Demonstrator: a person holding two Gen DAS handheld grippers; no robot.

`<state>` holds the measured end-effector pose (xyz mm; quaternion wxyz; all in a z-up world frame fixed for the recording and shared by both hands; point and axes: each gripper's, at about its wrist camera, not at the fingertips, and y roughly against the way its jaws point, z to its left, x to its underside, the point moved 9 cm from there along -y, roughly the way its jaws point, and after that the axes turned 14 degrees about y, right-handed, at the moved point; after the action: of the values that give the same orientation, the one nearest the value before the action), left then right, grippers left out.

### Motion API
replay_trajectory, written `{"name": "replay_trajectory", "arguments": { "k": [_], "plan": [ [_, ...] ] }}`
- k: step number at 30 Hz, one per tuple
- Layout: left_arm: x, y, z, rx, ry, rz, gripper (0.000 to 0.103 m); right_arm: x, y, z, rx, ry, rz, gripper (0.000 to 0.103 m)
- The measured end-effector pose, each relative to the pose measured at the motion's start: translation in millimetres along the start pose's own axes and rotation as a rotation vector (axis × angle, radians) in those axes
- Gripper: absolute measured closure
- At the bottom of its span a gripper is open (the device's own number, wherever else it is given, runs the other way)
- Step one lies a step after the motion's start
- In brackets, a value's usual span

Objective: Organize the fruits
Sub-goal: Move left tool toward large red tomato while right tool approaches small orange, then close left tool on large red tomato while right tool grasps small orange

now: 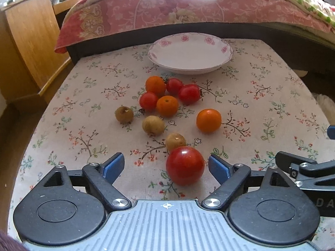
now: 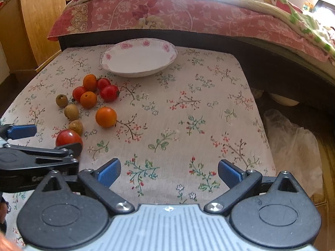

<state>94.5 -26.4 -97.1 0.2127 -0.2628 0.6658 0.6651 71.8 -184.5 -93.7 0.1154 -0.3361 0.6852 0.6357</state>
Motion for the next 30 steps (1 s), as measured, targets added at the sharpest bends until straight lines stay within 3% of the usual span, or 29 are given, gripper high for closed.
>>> {"name": "replay_trajectory", "arguments": {
  "k": [11,16,19,21,30],
  "plan": [
    [8.0,-13.2,-3.5,0.048,0.018,0.056,0.035,-14.2,-2.5,1.2,-0.036,-0.003,-0.018,0.004],
    [8.8,-13.6,-7.2,0.09,0.019,0.079,0.052,-25.7,-1.7,4.1,-0.103,-0.007,-0.037,0.016],
    [8.5,-11.0,-4.5,0.074,0.007,0.089,0.054,-36.1,-2.2,11.9,-0.176,0.007,-0.06,0.031],
    [7.3,-10.5,-2.4,0.077,-0.001,0.089,0.054,-44.3,-5.3,17.7,-0.2,0.034,-0.072,0.034],
    [0.6,-3.3,14.7,0.1,-0.003,0.098,0.054,-63.0,-37.5,44.7,-0.295,0.185,-0.084,0.037]
  ]
}}
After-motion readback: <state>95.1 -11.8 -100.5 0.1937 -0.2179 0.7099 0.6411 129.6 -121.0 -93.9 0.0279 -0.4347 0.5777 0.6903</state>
